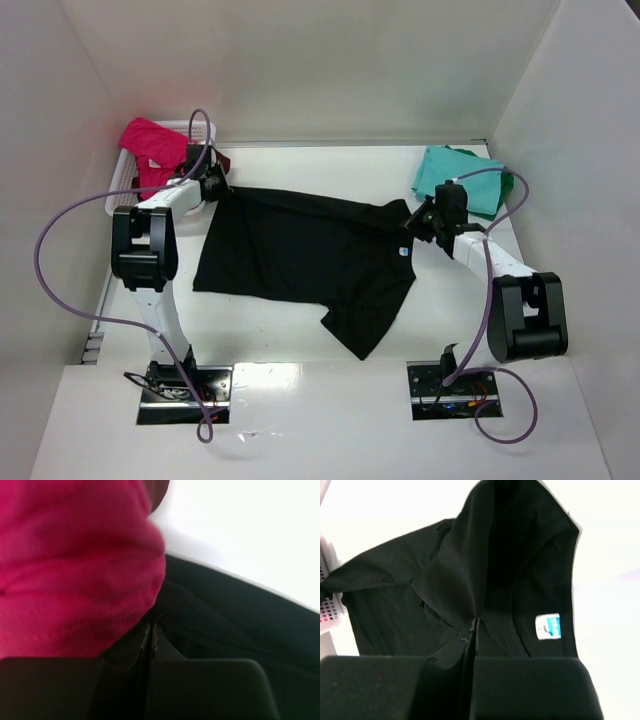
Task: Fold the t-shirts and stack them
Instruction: Fold the flattened tshirt in 1/3 of the way
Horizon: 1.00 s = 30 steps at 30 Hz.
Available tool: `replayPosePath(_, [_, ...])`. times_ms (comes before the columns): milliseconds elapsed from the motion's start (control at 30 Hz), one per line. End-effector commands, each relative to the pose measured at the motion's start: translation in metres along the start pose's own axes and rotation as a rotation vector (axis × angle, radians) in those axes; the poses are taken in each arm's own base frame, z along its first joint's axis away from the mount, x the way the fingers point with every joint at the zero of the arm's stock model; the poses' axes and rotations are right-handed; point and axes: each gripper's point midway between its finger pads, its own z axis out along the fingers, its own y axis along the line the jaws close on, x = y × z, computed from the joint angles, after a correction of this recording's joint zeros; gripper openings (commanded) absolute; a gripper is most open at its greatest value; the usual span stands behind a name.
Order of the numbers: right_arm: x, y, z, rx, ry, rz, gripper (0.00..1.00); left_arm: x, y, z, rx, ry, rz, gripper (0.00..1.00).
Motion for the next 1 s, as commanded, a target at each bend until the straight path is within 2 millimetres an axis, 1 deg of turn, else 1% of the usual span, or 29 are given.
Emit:
replayPosePath(0, [-0.008, 0.013, -0.009, -0.04, -0.049, -0.003, 0.0, -0.015, 0.0, -0.015, -0.012, -0.059, -0.021, 0.0])
replayPosePath(67, [-0.003, 0.008, -0.009, -0.029, -0.038, -0.001, 0.0, -0.014, 0.001, -0.018, -0.018, -0.055, -0.022, 0.0])
replayPosePath(200, [0.01, -0.002, -0.013, -0.018, -0.018, 0.011, 0.0, -0.003, 0.011, -0.02, -0.043, -0.039, -0.048, 0.0])
replayPosePath(233, [0.014, -0.004, -0.014, -0.017, -0.009, 0.015, 0.0, 0.0, 0.012, -0.02, -0.043, -0.037, -0.052, 0.0])
replayPosePath(267, [0.018, -0.007, -0.013, -0.01, -0.001, 0.023, 0.0, -0.002, 0.011, -0.022, -0.041, -0.043, -0.058, 0.0])
replayPosePath(367, [0.026, -0.01, -0.015, -0.013, 0.018, 0.026, 0.0, 0.002, 0.013, -0.021, -0.044, -0.034, -0.058, 0.0])
replayPosePath(400, [0.033, -0.013, -0.015, -0.007, 0.031, 0.03, 0.0, 0.003, 0.013, -0.021, -0.045, -0.032, -0.058, 0.0])
replayPosePath(500, [0.046, -0.02, -0.014, 0.008, 0.058, 0.036, 0.0, 0.006, 0.014, -0.021, -0.048, -0.026, -0.058, 0.0])
replayPosePath(600, [0.053, -0.019, -0.015, 0.004, 0.075, 0.041, 0.0, 0.009, 0.015, -0.018, -0.051, -0.017, -0.058, 0.0])
replayPosePath(633, [0.055, -0.021, -0.013, 0.009, 0.084, 0.042, 0.03, 0.012, 0.016, -0.015, -0.054, -0.01, -0.058, 0.0])
replayPosePath(667, [0.058, -0.025, -0.012, 0.022, 0.096, 0.045, 0.11, 0.013, 0.015, -0.015, -0.048, -0.006, -0.058, 0.0])
replayPosePath(700, [0.059, -0.026, -0.011, 0.025, 0.099, 0.045, 0.22, 0.015, 0.016, -0.015, -0.048, 0.001, -0.058, 0.0])
replayPosePath(733, [0.059, -0.025, -0.012, 0.026, 0.101, 0.039, 0.3, 0.013, 0.013, -0.016, -0.038, 0.0, -0.058, 0.0])
replayPosePath(767, [0.057, -0.026, -0.012, 0.031, 0.097, 0.036, 0.35, 0.012, 0.01, -0.016, -0.022, 0.004, -0.058, 0.02])
replayPosePath(800, [0.054, -0.025, -0.011, 0.035, 0.083, 0.035, 0.38, 0.013, 0.009, -0.016, -0.016, 0.007, -0.058, 0.03])
replayPosePath(867, [0.043, -0.021, -0.014, 0.043, 0.052, 0.019, 0.45, 0.009, 0.002, -0.022, 0.017, 0.002, -0.058, 0.2])
replayPosePath(900, [0.034, -0.019, -0.016, 0.051, 0.024, 0.01, 0.52, 0.001, -0.004, -0.026, 0.044, -0.014, -0.05, 0.25])
replayPosePath(967, [0.019, -0.013, -0.018, 0.055, -0.018, -0.014, 0.61, -0.006, -0.014, -0.031, 0.092, -0.028, -0.04, 0.49])
